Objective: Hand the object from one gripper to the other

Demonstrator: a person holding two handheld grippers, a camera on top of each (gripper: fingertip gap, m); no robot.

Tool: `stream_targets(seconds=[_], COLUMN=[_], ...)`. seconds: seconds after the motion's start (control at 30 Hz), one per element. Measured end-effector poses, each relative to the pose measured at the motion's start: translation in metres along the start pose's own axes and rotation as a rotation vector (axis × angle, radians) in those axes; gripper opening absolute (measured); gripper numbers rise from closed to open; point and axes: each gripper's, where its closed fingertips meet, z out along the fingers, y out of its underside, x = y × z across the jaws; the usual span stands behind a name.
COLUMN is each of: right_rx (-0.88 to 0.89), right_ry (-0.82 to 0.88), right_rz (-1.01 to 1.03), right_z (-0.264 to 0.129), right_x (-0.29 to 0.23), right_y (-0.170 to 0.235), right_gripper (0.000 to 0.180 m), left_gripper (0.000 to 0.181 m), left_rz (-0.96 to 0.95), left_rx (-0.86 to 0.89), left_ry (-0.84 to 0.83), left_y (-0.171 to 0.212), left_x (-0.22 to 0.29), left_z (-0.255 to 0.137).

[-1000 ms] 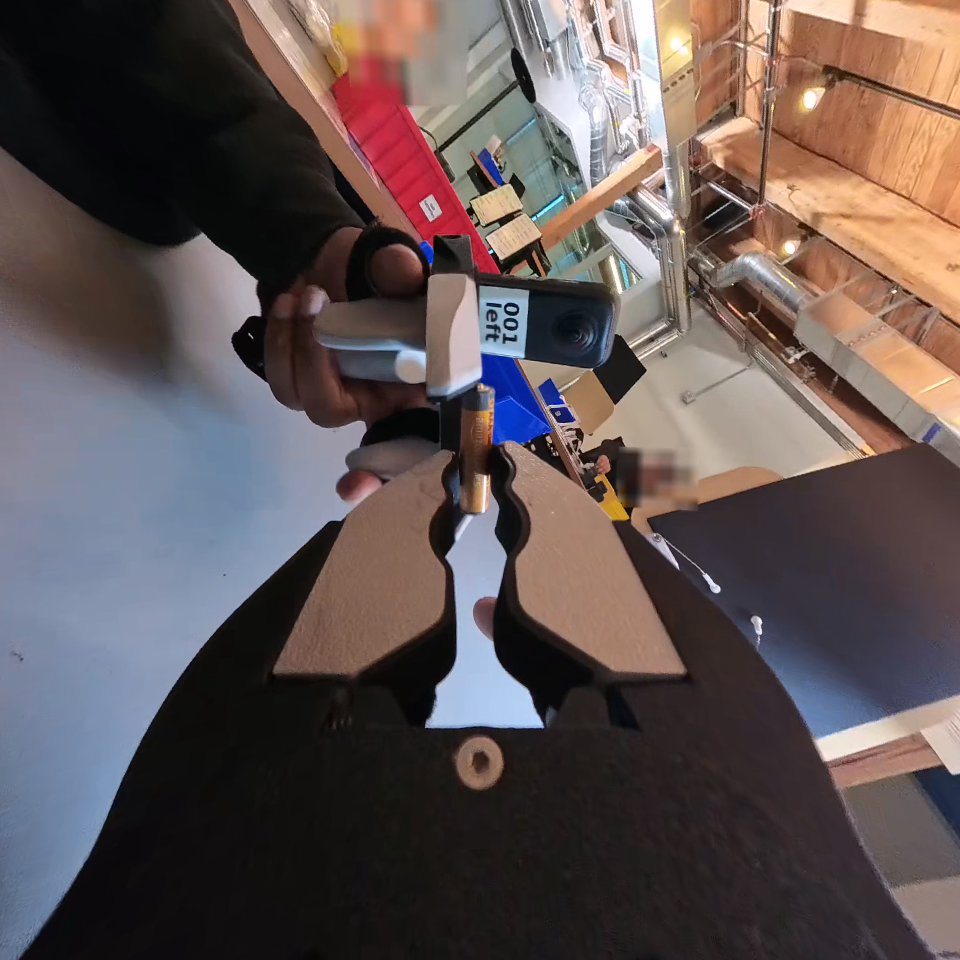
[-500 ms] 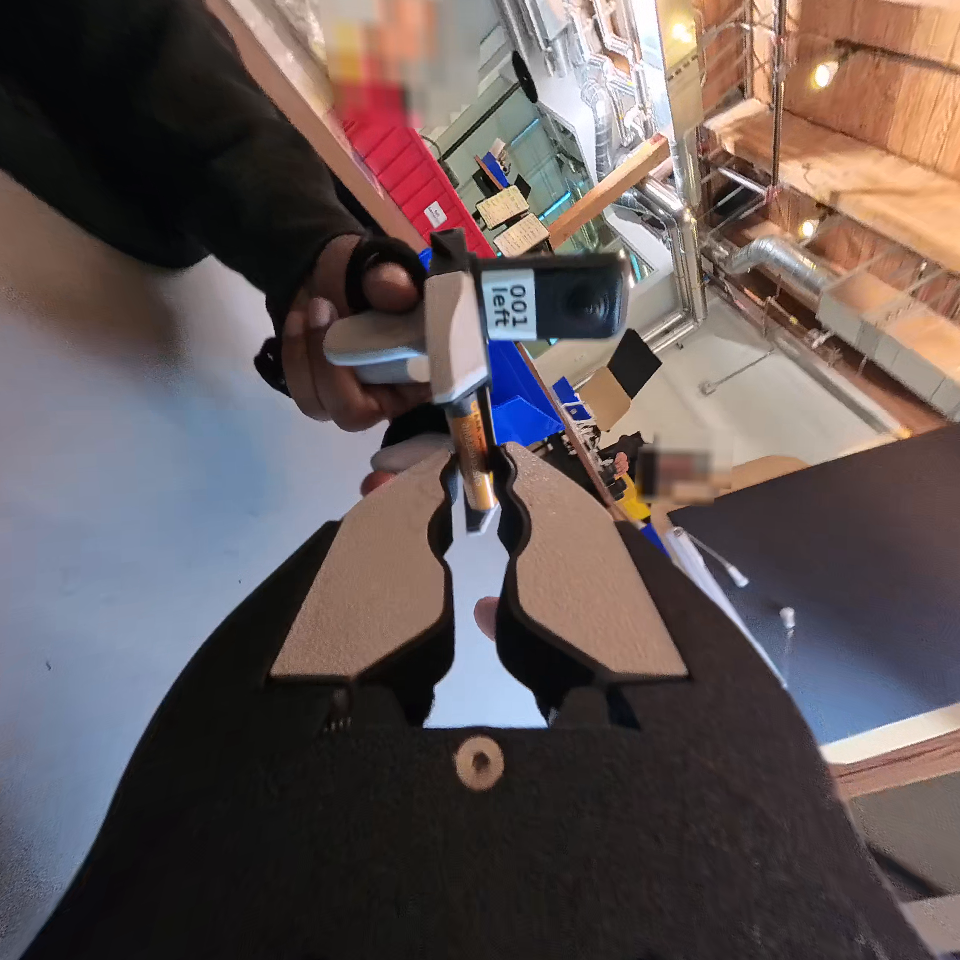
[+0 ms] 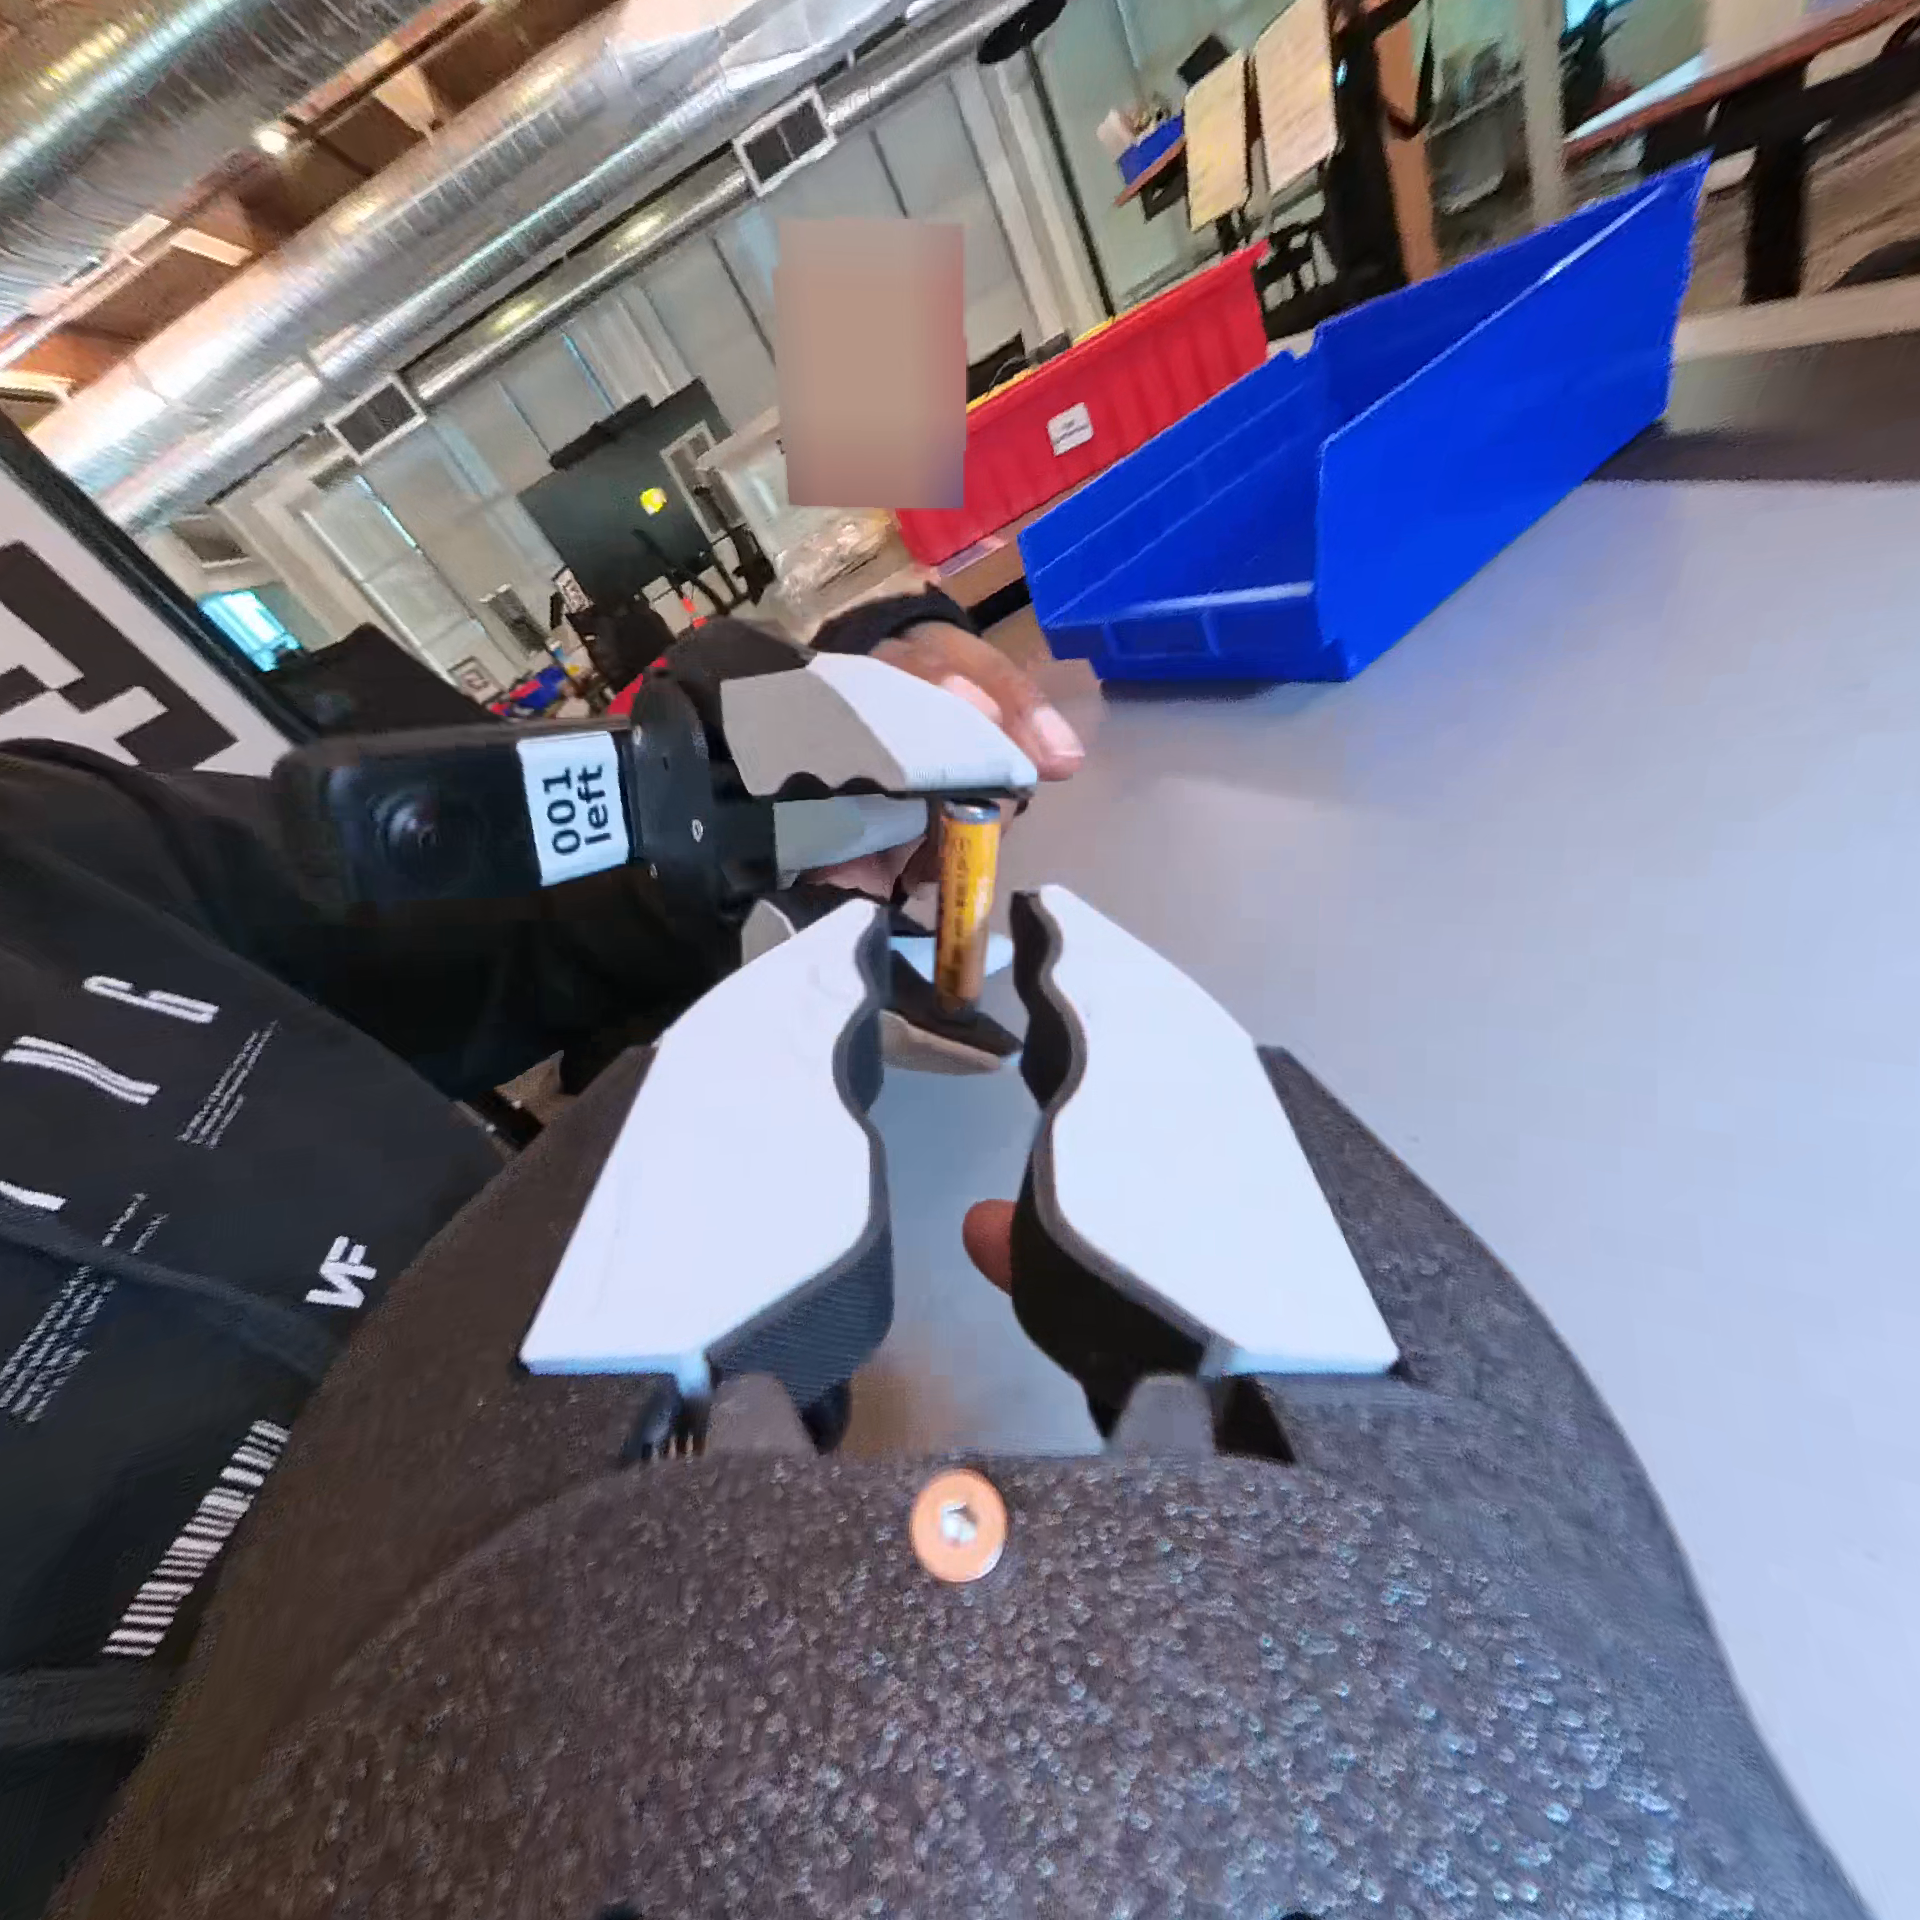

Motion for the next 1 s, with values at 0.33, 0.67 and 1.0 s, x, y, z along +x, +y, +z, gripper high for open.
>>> stream_targets(seconds=[0.33,0.67,1.0], right_rx=[-0.078,0.055,-0.037], right_ry=[-0.028,0.137,0.347], right_rz=[0.02,-0.554,-1.276], right_z=[0.006,-0.018,-0.007], right_x=[0.0,0.002,-0.011], right_y=[0.017,-0.02,-0.006], right_gripper=[0.011,0.011,0.011], left_gripper=[0.048,0.055,0.064], left_rz=[0.168,-0.928,-1.583], left_rx=[-0.015,0.2,0.336], left_ry=[-0.004,0.384,0.75], left_y=[-0.002,-0.012,-0.03], left_x=[0.011,-0.009,0.002], left_z=[0.002,-0.006,-0.005])
